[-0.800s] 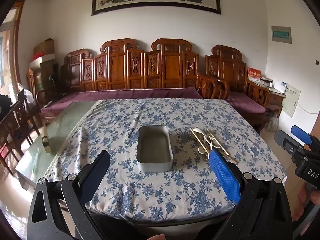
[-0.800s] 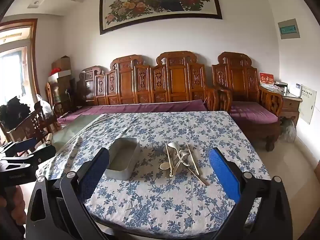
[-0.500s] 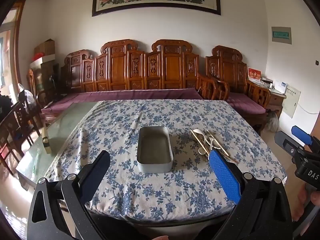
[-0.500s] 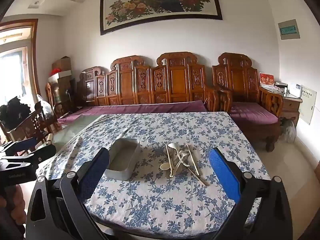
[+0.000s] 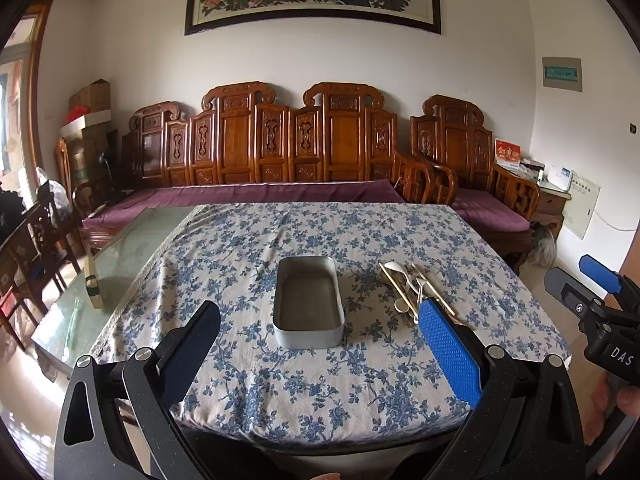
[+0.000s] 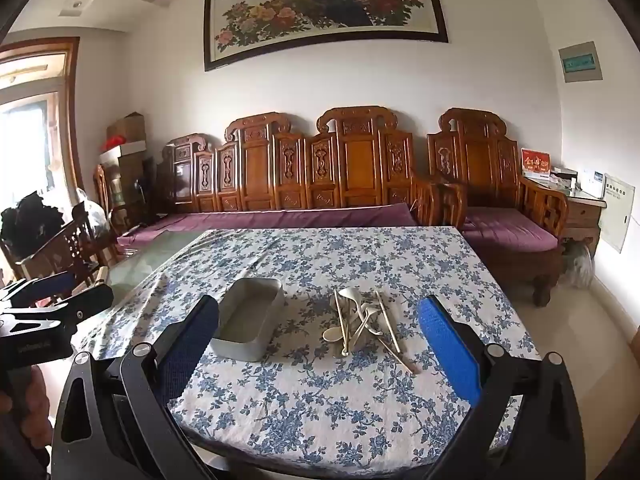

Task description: Organize utensils

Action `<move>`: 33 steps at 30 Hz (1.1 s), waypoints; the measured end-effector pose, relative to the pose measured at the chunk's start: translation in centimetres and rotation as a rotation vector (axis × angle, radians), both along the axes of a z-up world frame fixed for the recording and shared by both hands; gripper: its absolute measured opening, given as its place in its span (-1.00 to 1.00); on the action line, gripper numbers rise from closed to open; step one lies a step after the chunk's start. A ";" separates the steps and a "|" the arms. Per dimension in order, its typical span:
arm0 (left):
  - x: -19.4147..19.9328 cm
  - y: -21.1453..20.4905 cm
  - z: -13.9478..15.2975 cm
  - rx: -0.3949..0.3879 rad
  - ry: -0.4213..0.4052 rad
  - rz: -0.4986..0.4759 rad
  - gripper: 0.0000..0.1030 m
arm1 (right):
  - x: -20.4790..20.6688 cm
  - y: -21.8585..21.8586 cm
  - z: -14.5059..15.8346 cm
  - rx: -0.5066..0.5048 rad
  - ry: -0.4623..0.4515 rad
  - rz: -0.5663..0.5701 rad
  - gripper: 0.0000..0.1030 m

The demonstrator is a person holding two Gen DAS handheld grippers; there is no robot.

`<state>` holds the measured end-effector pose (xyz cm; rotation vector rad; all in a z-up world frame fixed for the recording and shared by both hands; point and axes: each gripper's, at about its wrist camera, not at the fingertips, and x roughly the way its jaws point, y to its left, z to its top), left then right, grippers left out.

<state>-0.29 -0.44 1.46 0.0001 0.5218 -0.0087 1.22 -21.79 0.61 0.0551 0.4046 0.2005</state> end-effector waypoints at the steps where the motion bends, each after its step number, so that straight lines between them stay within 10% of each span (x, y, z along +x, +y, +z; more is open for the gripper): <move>1: 0.0 -0.1 0.2 0.000 -0.001 -0.001 0.86 | -0.1 0.0 0.0 0.000 -0.001 0.000 0.95; 33: -0.3 -0.1 0.3 0.005 -0.015 -0.003 0.86 | -0.6 0.6 0.9 0.000 -0.009 0.008 0.95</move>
